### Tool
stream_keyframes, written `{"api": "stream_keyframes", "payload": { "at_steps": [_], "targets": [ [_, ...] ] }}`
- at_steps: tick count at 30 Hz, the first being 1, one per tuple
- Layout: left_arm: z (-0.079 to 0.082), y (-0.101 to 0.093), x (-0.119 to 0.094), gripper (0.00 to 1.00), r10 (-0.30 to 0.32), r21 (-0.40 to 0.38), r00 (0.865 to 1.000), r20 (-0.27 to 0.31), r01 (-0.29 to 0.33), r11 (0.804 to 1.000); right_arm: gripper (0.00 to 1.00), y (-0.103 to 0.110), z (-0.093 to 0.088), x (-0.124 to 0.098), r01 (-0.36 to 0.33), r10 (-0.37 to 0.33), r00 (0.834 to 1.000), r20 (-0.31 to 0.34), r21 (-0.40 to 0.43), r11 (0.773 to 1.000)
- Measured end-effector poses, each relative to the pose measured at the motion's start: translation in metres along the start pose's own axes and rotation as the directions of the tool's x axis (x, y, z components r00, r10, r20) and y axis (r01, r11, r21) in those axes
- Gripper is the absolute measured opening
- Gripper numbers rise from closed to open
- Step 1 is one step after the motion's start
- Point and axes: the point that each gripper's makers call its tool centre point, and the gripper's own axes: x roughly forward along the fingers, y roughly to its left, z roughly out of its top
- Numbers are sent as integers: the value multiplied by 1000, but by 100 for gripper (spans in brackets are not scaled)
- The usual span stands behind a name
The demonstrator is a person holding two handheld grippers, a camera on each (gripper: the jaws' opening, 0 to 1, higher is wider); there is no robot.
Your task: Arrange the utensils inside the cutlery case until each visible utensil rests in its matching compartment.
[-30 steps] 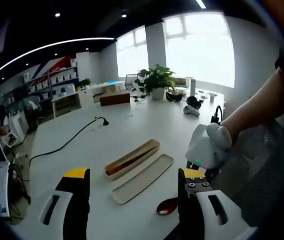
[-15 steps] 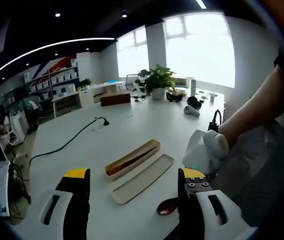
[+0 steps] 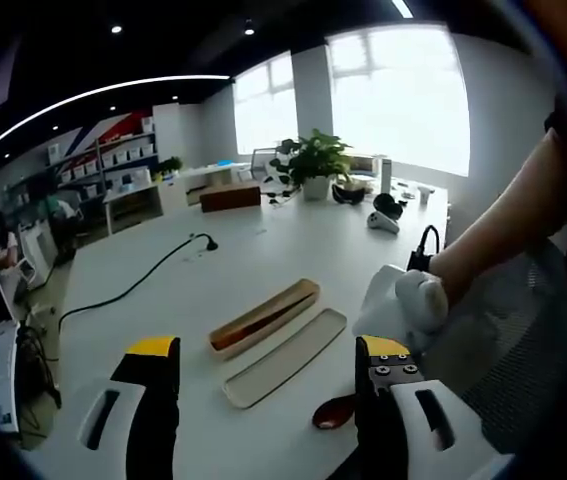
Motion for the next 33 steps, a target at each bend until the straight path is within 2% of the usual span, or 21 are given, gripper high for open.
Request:
{"api": "stream_keyframes", "payload": {
  "at_steps": [2,4,17,33],
  "targets": [
    [0,0,0,73,0,0,1000,-1,0,1000,13,2,0,1,0,0,1000,-8,-29,1000],
    [0,0,0,73,-1,1,1000,0,1,1000,10,-1,-1,1,31,-32,999,-12,-69,997],
    [-1,1,0,73,1,-1,1000,-2,-1,1000,2,-6,0,2,50,-50,999,14,-43,998],
    [-4,0,1,73,2,8,1000,-18,-2,1000,1,-7,0,1,40,-40,999,35,-6,999]
  ]
}}
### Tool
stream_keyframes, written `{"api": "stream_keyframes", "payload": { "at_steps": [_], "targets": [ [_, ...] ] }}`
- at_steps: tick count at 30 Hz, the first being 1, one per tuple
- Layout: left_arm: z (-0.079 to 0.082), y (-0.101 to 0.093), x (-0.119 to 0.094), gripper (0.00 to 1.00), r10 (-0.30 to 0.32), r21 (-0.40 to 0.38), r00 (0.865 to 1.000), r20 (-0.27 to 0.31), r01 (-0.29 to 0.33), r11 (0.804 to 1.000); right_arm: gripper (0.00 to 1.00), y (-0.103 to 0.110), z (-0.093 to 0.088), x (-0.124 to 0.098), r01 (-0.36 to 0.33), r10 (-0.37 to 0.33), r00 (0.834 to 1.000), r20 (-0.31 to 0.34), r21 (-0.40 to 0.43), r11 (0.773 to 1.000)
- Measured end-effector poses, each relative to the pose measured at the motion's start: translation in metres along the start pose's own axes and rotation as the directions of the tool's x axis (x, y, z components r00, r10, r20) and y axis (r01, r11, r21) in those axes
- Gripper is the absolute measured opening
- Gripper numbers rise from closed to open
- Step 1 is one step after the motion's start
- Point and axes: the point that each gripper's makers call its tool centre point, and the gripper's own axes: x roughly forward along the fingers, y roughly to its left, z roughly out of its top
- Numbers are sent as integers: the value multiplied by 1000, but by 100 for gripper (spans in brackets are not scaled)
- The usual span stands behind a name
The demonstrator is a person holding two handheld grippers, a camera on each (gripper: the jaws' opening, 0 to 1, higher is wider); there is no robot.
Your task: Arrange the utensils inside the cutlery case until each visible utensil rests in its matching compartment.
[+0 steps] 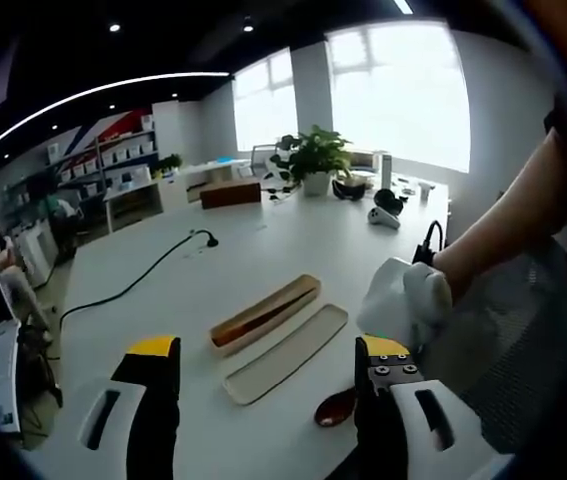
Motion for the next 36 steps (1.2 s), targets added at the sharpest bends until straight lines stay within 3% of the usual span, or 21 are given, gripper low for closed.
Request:
{"api": "stream_keyframes", "payload": {
  "at_steps": [3,20,36],
  "targets": [
    [-1,1,0,73,4,1,1000,-3,-4,1000,1,-4,-2,-1,19,-20,1000,-18,-23,1000],
    [-1,2,0,73,6,-2,1000,-6,-6,1000,1,-26,11,-25,72,-78,993,87,73,995],
    [0,3,-1,73,9,-5,1000,0,-9,1000,1,-61,3,-50,145,-162,980,112,146,978]
  ]
}}
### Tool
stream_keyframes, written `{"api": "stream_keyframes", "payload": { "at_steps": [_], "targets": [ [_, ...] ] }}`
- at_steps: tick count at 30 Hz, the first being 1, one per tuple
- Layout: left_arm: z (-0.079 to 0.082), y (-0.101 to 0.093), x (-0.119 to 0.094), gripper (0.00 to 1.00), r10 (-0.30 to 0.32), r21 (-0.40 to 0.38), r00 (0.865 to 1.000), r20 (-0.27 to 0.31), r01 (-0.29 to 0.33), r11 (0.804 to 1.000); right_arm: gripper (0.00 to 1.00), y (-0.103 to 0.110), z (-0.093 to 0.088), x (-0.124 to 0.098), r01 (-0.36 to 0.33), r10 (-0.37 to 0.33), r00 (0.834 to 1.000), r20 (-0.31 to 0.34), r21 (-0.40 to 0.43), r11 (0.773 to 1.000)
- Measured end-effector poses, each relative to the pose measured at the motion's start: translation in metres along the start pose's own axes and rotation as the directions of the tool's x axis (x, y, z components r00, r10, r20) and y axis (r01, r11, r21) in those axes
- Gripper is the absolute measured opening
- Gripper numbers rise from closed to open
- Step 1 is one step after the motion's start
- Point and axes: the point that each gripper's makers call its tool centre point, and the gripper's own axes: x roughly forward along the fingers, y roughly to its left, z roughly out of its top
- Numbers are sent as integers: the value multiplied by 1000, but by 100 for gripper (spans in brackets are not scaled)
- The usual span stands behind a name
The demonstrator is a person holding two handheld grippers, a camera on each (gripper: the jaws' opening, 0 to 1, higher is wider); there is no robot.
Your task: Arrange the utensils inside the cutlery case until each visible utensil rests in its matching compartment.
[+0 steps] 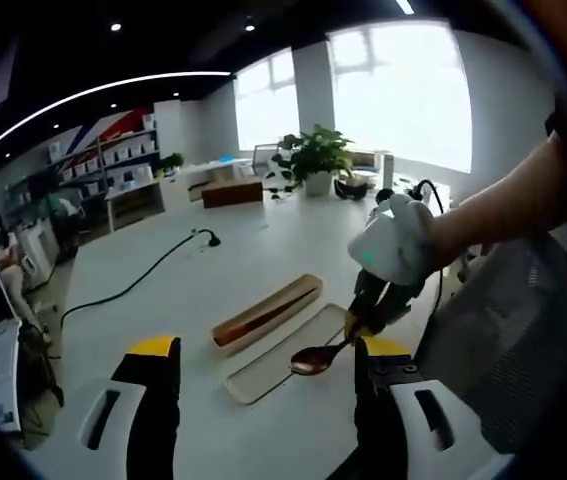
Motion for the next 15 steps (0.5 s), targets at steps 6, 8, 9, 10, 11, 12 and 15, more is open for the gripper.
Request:
{"api": "stream_keyframes", "payload": {
  "at_steps": [6,8,9,10,11,12,15],
  "targets": [
    [2,2,-1,73,5,-8,1000,9,-5,1000,1,-16,-3,-6,28,-28,1000,4,21,999],
    [3,1,-1,73,3,-14,1000,18,-2,1000,1,-21,-4,-8,39,-39,999,-6,15,999],
    [3,1,-1,73,3,-12,1000,17,-2,1000,1,-24,-4,-9,42,-42,999,-8,13,999],
    [3,1,-1,73,3,-9,1000,14,-2,1000,1,-26,-3,-10,45,-45,999,-9,11,999],
    [3,1,-1,73,1,-11,1000,13,-1,1000,1,-29,-3,-11,49,-49,999,-7,7,999],
    [3,1,-1,73,0,-13,1000,14,0,1000,1,-31,-2,-12,52,-52,999,-7,5,999],
    [3,2,-1,73,1,-13,1000,15,-1,1000,1,-42,0,-14,66,-66,998,-13,-2,998]
  ]
}}
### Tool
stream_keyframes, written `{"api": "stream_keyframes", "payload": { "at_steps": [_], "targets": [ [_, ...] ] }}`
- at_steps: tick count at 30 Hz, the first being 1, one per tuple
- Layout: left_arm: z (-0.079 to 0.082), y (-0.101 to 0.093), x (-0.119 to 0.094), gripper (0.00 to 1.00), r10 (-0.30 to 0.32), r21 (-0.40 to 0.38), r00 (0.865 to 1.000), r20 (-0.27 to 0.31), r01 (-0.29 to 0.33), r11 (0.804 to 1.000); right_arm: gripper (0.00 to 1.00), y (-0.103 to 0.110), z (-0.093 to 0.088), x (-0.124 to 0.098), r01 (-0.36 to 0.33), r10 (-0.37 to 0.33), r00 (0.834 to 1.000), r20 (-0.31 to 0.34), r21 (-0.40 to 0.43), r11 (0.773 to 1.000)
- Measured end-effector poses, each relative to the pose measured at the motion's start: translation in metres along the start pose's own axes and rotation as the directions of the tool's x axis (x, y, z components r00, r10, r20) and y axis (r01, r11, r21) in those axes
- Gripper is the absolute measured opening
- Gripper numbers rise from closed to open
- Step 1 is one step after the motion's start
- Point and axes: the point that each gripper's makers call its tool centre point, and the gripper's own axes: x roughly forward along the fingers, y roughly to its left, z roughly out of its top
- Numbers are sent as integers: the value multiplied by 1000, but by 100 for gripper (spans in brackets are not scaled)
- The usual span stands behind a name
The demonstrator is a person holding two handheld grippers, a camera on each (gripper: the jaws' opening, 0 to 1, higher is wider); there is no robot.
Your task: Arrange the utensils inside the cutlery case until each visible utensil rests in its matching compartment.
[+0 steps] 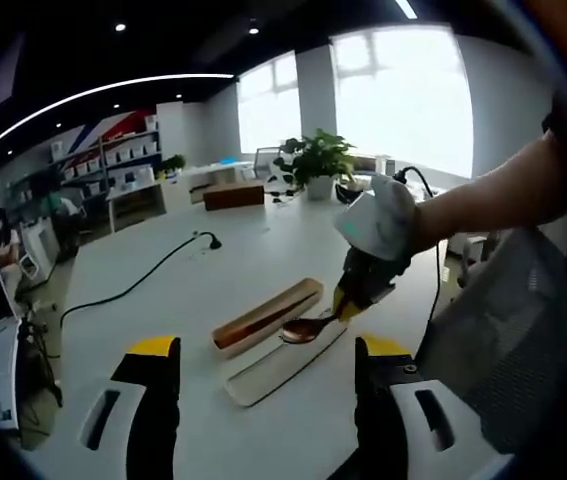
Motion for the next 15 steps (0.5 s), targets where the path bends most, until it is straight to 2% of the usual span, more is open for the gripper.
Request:
{"api": "stream_keyframes", "payload": {
  "at_steps": [15],
  "targets": [
    [0,-1,0,73,-5,0,1000,-2,5,1000,1,-33,3,-1,33,-33,999,-28,-22,999]
  ]
}}
